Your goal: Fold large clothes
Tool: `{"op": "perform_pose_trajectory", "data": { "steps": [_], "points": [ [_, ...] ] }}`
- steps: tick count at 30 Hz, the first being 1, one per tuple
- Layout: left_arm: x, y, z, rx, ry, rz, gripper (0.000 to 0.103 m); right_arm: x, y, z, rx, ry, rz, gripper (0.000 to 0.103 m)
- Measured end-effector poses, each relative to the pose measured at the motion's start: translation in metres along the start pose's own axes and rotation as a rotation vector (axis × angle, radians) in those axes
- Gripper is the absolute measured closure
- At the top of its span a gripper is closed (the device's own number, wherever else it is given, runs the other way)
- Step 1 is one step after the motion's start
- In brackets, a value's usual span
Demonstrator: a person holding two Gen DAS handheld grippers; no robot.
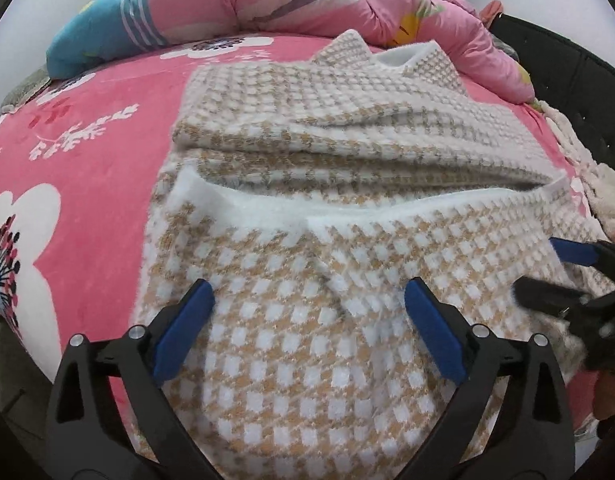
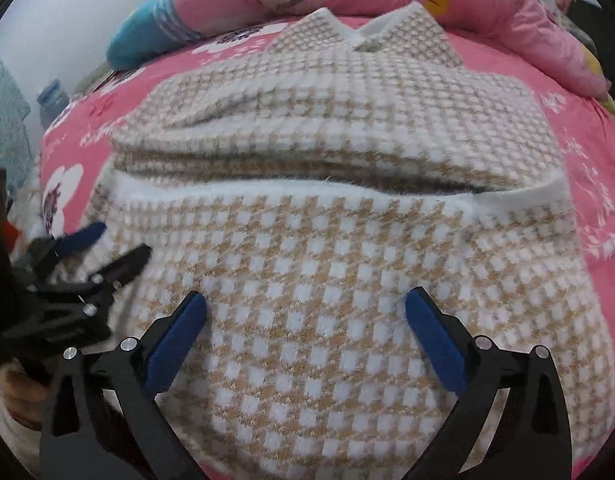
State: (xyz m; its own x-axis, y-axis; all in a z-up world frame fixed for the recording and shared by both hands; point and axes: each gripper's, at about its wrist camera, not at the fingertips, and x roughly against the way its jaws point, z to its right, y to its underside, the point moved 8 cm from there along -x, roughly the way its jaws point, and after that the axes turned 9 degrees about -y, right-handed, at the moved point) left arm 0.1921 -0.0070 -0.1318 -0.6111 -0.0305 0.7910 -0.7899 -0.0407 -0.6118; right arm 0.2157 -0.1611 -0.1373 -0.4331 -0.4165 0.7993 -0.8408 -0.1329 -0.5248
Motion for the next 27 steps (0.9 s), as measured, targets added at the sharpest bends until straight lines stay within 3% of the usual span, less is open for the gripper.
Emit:
{"op": "perform_pose_trajectory", "data": {
  "steps": [4, 7, 9, 16, 21, 25, 27],
  "points": [
    [0.0, 0.0, -0.001, 0.002, 0.001, -0.002, 0.009, 0.011, -0.011, -0.027, 0.033, -0.084, 0.06, 0.006],
    [0.0, 0.001, -0.001, 0.003, 0.003, -0.002, 0.009, -0.023, -0.003, -0.029, 0.072, -0.023, -0.011, 0.006],
    [-0.003, 0.0, -0.003, -0.002, -0.021, -0.011, 0.01, -0.032, -0.002, -0.027, 0.07, -0.041, -0.005, 0.005],
    [-0.001, 0.0, -0.003, 0.014, 0.009, 0.001, 0.009, -0.007, -0.004, -0.029, 0.087, -0.025, 0.021, 0.006],
    [-0.001, -0.002, -0.003, 0.02, 0.011, -0.006, 0.009, 0.014, -0.008, 0.0, 0.038, 0.024, 0.061, 0.006],
    [-0.002, -0.003, -0.003, 0.024, 0.005, -0.012, 0.008, -0.013, 0.01, 0.026, -0.026, 0.021, -0.03, 0.006],
    [-0.002, -0.003, -0.003, 0.026, 0.003, -0.02, 0.008, -0.015, 0.011, 0.028, -0.03, 0.012, -0.02, 0.005]
  ]
}}
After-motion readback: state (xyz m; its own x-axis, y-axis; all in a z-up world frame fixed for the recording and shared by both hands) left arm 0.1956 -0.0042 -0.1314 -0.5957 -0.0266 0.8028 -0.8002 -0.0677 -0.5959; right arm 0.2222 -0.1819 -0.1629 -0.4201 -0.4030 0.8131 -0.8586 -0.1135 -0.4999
